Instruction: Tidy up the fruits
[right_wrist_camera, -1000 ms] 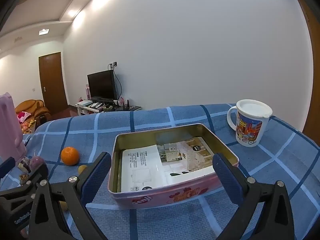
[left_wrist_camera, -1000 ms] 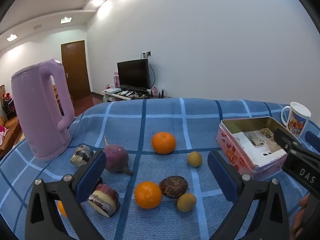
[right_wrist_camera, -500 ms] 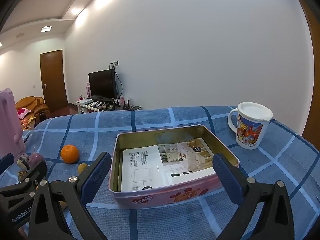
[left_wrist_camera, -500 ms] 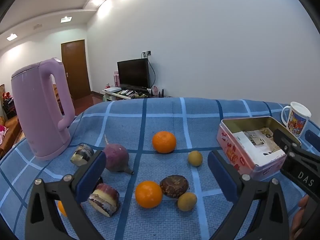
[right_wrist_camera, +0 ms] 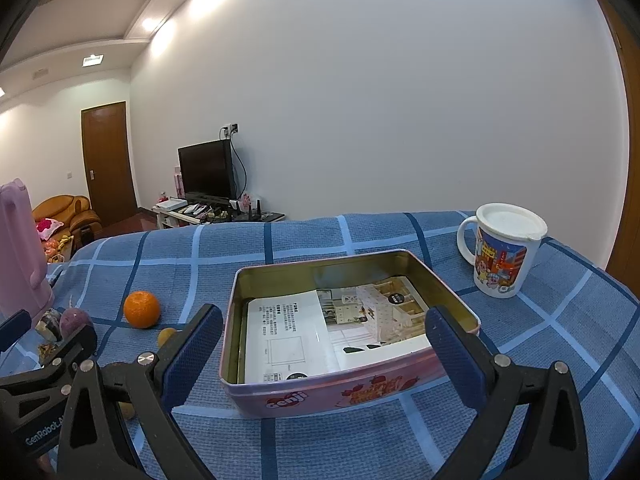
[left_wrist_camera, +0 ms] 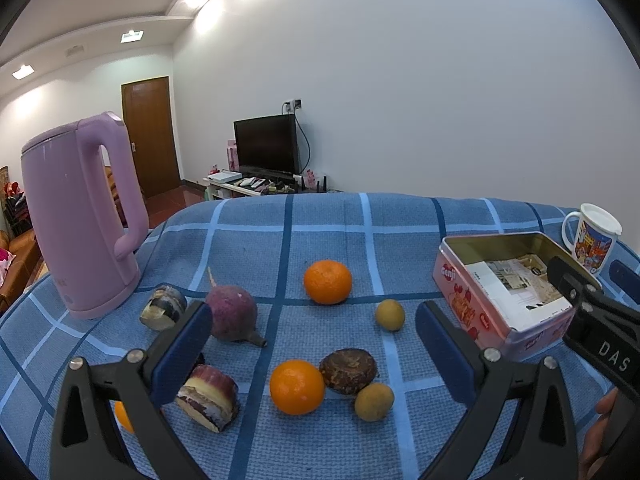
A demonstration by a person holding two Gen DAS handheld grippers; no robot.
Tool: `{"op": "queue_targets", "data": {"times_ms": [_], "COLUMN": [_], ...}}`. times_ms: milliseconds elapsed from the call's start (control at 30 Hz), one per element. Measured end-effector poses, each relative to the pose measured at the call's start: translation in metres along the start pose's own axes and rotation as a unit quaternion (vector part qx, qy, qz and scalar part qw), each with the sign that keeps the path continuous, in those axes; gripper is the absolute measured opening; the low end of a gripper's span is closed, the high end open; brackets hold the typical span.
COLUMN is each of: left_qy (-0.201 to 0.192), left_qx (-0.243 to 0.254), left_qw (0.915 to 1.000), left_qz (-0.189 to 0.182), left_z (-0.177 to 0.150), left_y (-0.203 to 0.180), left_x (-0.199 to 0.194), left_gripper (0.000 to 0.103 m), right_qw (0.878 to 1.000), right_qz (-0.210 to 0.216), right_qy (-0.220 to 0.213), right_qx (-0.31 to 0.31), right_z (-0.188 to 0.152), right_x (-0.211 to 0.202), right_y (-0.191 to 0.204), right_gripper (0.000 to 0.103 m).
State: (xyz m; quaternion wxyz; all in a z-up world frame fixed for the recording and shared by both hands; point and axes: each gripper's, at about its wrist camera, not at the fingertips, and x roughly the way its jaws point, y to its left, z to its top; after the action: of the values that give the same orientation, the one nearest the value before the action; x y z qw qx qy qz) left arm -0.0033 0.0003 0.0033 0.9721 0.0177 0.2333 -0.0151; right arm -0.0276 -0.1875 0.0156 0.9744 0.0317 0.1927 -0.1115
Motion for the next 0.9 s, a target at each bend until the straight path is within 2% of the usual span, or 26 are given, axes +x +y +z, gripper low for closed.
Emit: {"op": "queue_targets", "data": {"times_ms": [900], "left_qy": [0.000], "left_qx": [-0.001], "left_qw": [1.0000], "left_qz": [-0.001], "left_z": [-0.0004], "left_y": [0.0009], "left_x": [-0.0003], "left_gripper": [0.103], "right_qw": [1.000], "right_qz": [0.002], "right_qy": [-0.002], "right_qx": [-0.001], "right_z": [0.0001], "right_x": [-0.0015], "right_y": [0.0029], "right_gripper": [0.102]}}
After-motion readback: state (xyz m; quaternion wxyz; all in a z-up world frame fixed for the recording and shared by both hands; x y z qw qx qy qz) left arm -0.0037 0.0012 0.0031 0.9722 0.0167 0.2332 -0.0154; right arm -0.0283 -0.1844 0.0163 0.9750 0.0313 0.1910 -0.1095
